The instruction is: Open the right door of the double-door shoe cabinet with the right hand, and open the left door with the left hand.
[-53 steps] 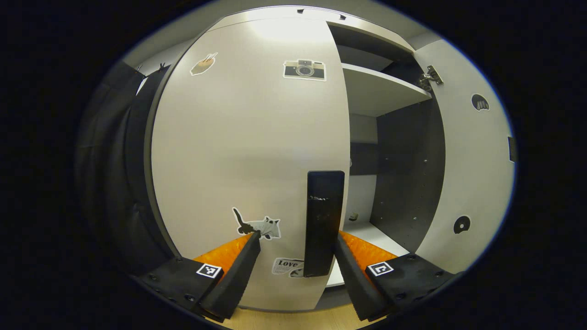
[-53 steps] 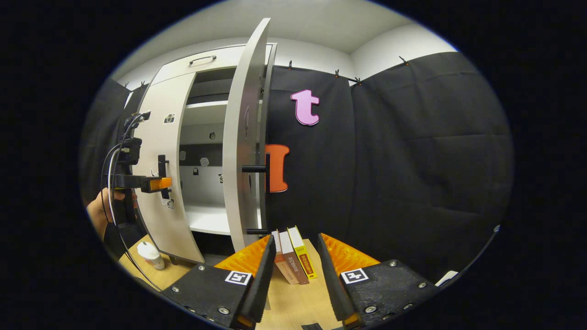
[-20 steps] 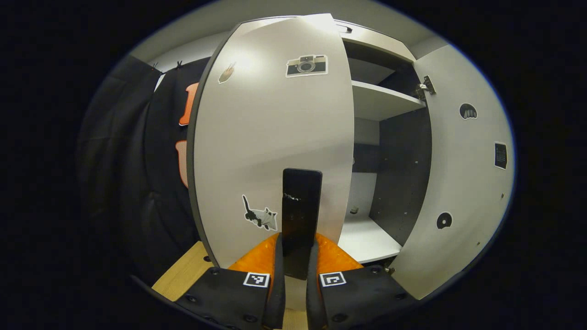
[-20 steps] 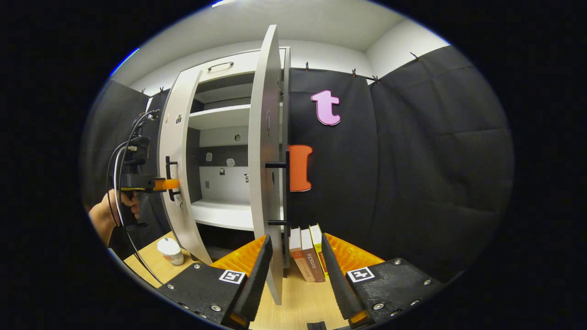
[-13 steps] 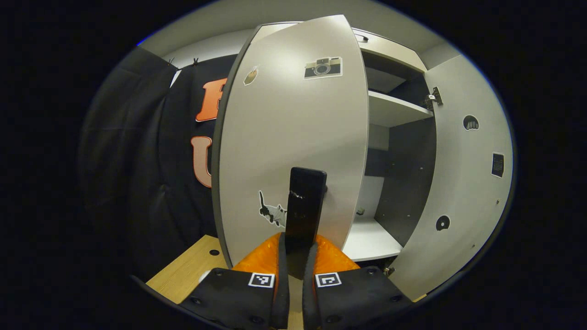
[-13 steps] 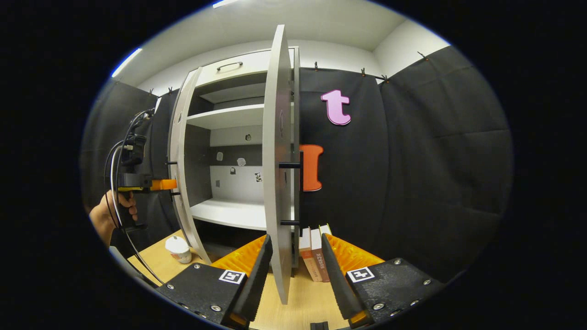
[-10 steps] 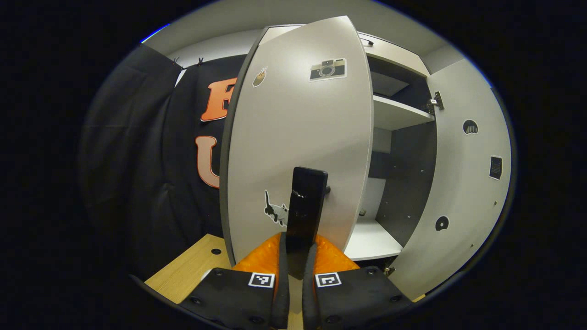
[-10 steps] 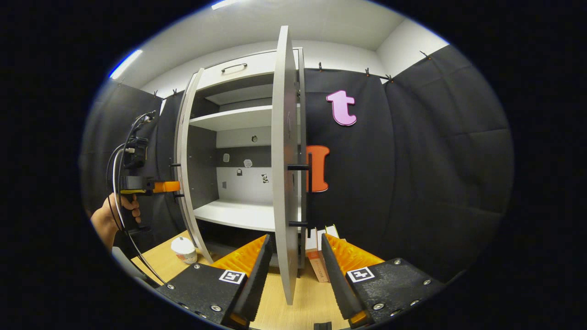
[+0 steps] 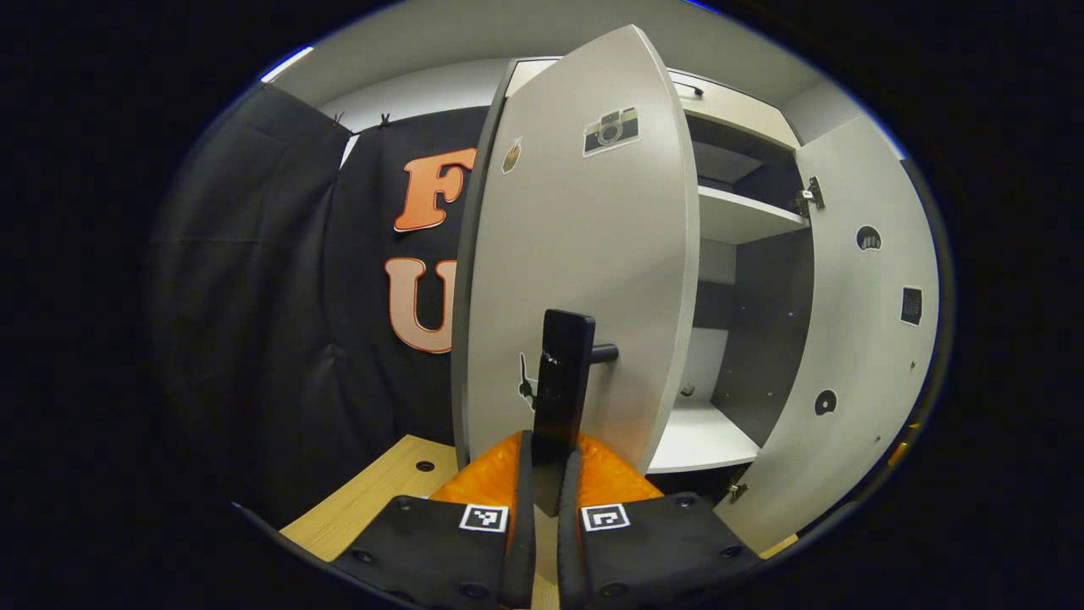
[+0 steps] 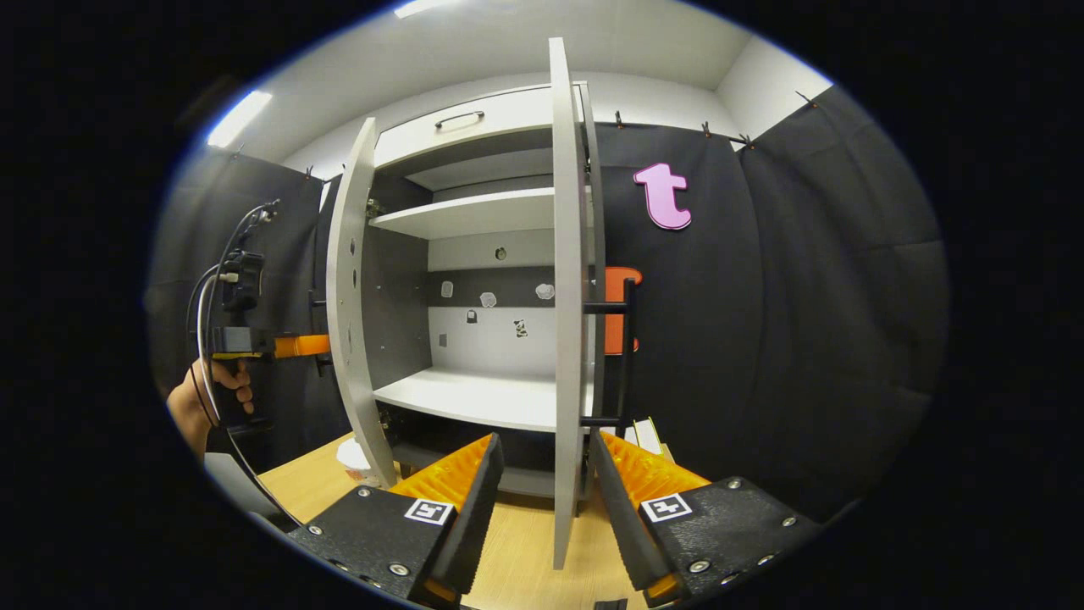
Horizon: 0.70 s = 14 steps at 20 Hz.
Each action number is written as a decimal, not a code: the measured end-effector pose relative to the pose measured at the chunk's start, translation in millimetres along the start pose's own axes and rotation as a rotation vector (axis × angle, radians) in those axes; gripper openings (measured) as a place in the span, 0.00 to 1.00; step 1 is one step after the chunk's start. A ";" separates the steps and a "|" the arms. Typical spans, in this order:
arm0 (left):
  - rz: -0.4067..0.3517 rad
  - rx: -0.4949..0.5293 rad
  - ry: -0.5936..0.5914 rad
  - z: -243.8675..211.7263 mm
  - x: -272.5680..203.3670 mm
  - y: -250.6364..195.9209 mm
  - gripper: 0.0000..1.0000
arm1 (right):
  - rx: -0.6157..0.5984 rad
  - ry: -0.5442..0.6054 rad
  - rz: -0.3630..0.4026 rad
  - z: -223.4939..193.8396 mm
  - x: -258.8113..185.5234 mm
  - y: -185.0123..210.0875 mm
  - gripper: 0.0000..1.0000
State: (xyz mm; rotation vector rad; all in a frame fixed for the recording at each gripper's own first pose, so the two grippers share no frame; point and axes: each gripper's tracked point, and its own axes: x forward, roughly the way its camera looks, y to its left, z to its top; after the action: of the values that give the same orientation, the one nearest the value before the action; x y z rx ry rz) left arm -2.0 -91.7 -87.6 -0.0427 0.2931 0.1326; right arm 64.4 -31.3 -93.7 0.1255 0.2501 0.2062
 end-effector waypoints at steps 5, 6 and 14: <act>0.025 0.006 -0.023 4.3 -17.0 34.3 0.17 | -0.011 0.011 0.032 -3.5 12.3 12.0 0.66; 0.030 0.014 -0.025 4.3 -17.6 38.2 0.17 | -0.010 0.023 0.033 -4.8 17.0 14.4 0.66; 0.143 0.055 -0.030 10.0 -27.0 91.4 0.11 | -0.043 -0.053 0.153 14.2 12.8 60.4 0.70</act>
State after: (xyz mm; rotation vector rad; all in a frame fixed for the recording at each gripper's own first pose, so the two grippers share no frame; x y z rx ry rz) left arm -37.2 -3.9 -72.2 0.0347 0.2699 0.2668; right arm 68.9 28.8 -74.0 0.1073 0.1835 0.3596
